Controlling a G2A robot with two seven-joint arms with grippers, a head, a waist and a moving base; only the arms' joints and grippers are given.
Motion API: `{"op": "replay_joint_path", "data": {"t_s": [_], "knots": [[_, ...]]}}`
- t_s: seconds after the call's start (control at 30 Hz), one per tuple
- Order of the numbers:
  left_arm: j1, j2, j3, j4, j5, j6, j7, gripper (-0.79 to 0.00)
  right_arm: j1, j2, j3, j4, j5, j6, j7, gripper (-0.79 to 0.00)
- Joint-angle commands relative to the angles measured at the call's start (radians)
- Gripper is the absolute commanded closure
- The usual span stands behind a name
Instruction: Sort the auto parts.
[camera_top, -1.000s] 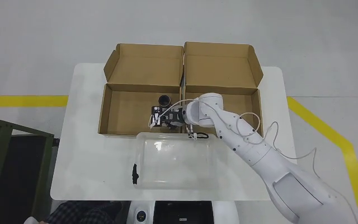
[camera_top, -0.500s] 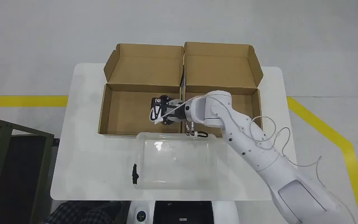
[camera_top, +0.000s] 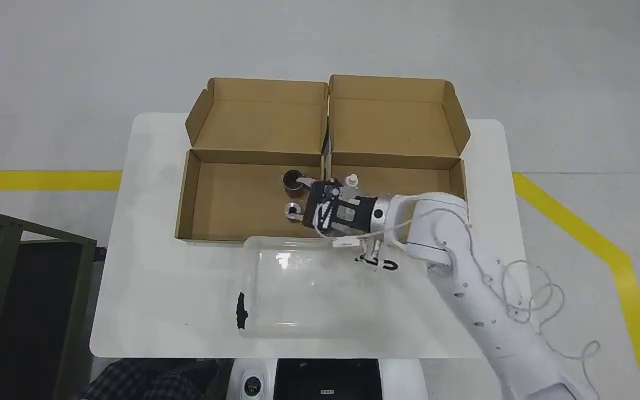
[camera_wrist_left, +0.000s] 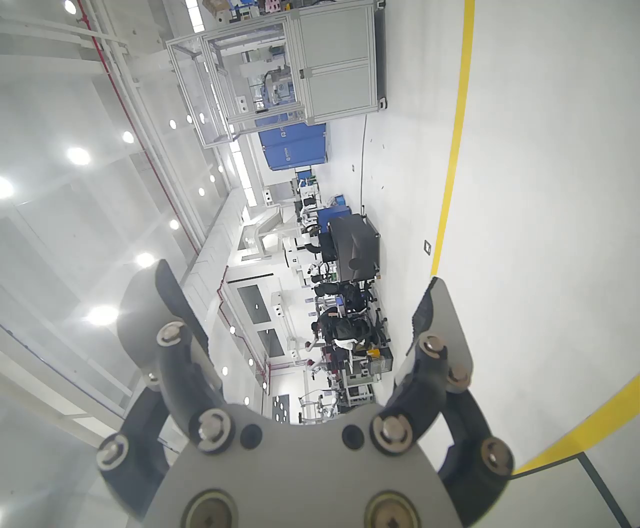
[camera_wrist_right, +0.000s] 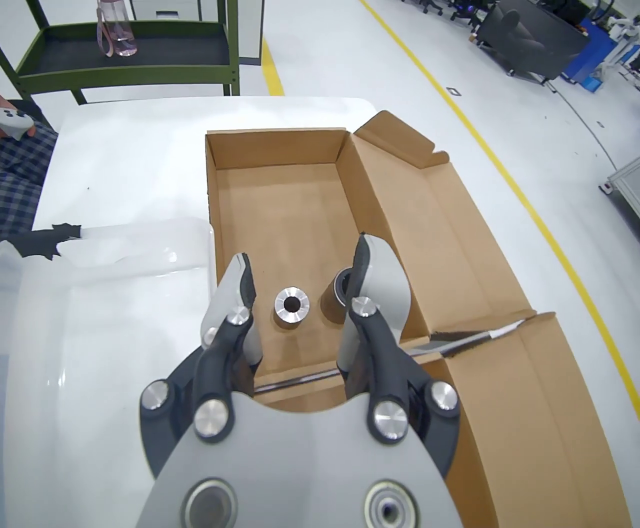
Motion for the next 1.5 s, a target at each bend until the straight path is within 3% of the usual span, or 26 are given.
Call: {"op": "replay_joint_path", "data": {"t_s": [0.0, 0.07, 0.23, 0.5, 0.9, 1.17, 1.47], "knots": [[0.0, 0.0, 0.0, 0.0, 0.0, 0.0, 0.0, -0.785, -0.068, 0.013, 0.047, -0.053, -0.025, 0.005, -0.011, -0.379], [0.0, 0.0, 0.0, 0.0, 0.0, 0.0, 0.0, -0.785, -0.133, 0.025, 0.097, -0.095, -0.052, 0.018, -0.028, -0.431], [0.0, 0.0, 0.0, 0.0, 0.0, 0.0, 0.0, -0.785, -0.293, 0.053, 0.238, -0.184, -0.118, 0.046, -0.103, -0.785], [0.0, 0.0, 0.0, 0.0, 0.0, 0.0, 0.0, -0.785, -0.487, 0.08, 0.432, -0.313, -0.185, 0.092, -0.214, -0.785], [0.0, 0.0, 0.0, 0.0, 0.0, 0.0, 0.0, -0.785, -0.679, 0.1, 0.673, -0.352, -0.162, 0.132, -0.317, -0.785], [0.0, 0.0, 0.0, 0.0, 0.0, 0.0, 0.0, -0.785, -0.741, 0.105, 0.716, -0.354, -0.149, 0.131, -0.35, -0.785], [0.0, 0.0, 0.0, 0.0, 0.0, 0.0, 0.0, -0.785, -0.742, 0.105, 0.716, -0.354, -0.149, 0.131, -0.35, -0.785]]}}
